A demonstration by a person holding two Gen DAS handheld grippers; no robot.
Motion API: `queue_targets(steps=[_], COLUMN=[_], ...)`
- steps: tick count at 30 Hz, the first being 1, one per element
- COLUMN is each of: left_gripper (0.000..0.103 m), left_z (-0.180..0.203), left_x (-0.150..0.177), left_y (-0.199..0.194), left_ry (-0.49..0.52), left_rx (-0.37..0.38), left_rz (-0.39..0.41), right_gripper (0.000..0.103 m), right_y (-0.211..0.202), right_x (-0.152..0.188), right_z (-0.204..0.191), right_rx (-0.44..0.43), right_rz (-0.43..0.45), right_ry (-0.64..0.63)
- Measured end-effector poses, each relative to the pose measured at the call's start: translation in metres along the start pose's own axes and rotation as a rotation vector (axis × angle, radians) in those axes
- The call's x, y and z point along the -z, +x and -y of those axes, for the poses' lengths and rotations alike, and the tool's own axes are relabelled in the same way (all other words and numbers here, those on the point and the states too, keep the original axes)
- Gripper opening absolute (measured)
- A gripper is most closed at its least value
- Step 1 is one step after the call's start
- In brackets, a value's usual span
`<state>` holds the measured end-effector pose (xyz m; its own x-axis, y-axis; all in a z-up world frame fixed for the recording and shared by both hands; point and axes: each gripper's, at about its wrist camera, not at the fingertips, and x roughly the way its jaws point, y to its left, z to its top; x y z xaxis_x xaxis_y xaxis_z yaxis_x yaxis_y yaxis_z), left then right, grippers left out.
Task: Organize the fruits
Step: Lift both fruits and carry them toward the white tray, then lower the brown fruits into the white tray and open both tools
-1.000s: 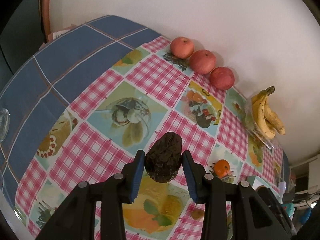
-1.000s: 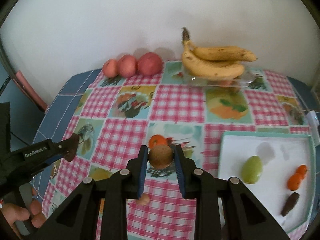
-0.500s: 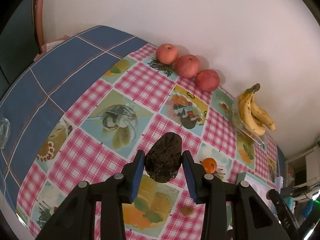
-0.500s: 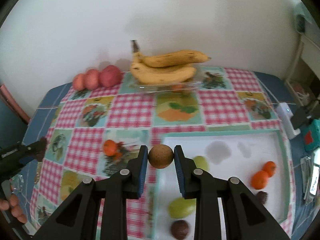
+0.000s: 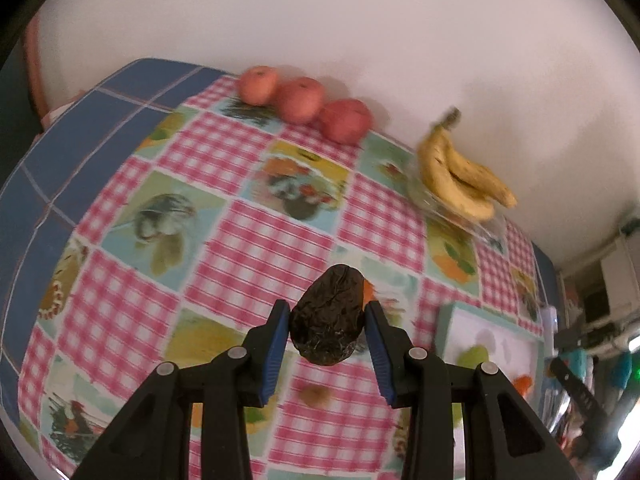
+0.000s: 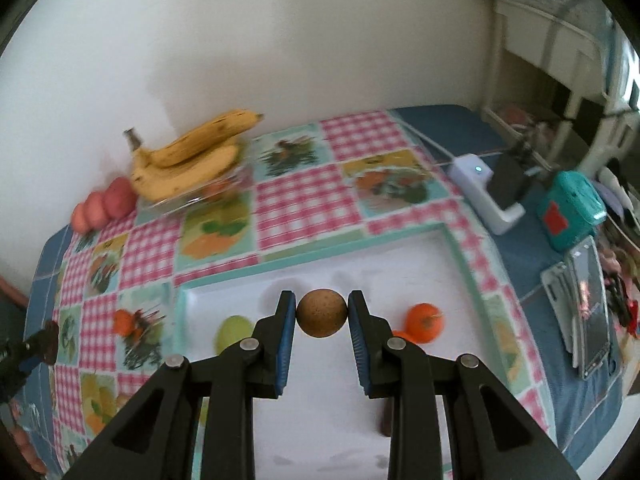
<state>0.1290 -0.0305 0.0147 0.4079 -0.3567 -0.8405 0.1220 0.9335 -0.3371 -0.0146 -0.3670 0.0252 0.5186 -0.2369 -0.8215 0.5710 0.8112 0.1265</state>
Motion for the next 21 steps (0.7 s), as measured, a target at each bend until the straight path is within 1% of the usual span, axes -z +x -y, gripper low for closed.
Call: queue_targets(steps=[5, 8, 12, 14, 16, 17, 21], left_gripper=[0.041, 0.041, 0.041, 0.041, 0.041, 0.041, 0.041], left_z=[0.042, 0.065, 0.092, 0.105, 0.116, 0.121, 0.13], left_x=[0.013, 0.023, 0.036, 0.041, 0.046, 0.048, 0.051], left_y=[0.006, 0.011, 0.021, 0.03, 0.038, 0.044, 0.061], left_ry=[0.106, 0.17, 0.253, 0.297, 0.341, 0.36, 0.375], left_rx=[0.023, 0.054, 0.093, 0.1, 0.097, 0.107, 0.162], left_rz=[-0.023, -0.04, -0.066, -0.062, -0.06, -0.065, -0.077], right_gripper=[0.028, 0.028, 0.028, 0.028, 0.028, 0.028, 0.028], right_y=[-0.004, -0.007, -0.004, 0.002, 0.012, 0.018, 0.032], right_x=[-0.001, -0.002, -0.003, -0.002, 0.001, 0.003, 0.006], right_z=[0.028, 0.04, 0.041, 0.039, 0.037, 0.037, 0.036], right_rx=[0.021, 0.02, 0.005, -0.005, -0.009, -0.006, -0.019], right_rz=[0.009, 0.019, 0.023, 0.021, -0.002, -0.016, -0.039], right_ry=[0.053, 0.082, 0.084, 0.07, 0.059, 0.057, 0.062])
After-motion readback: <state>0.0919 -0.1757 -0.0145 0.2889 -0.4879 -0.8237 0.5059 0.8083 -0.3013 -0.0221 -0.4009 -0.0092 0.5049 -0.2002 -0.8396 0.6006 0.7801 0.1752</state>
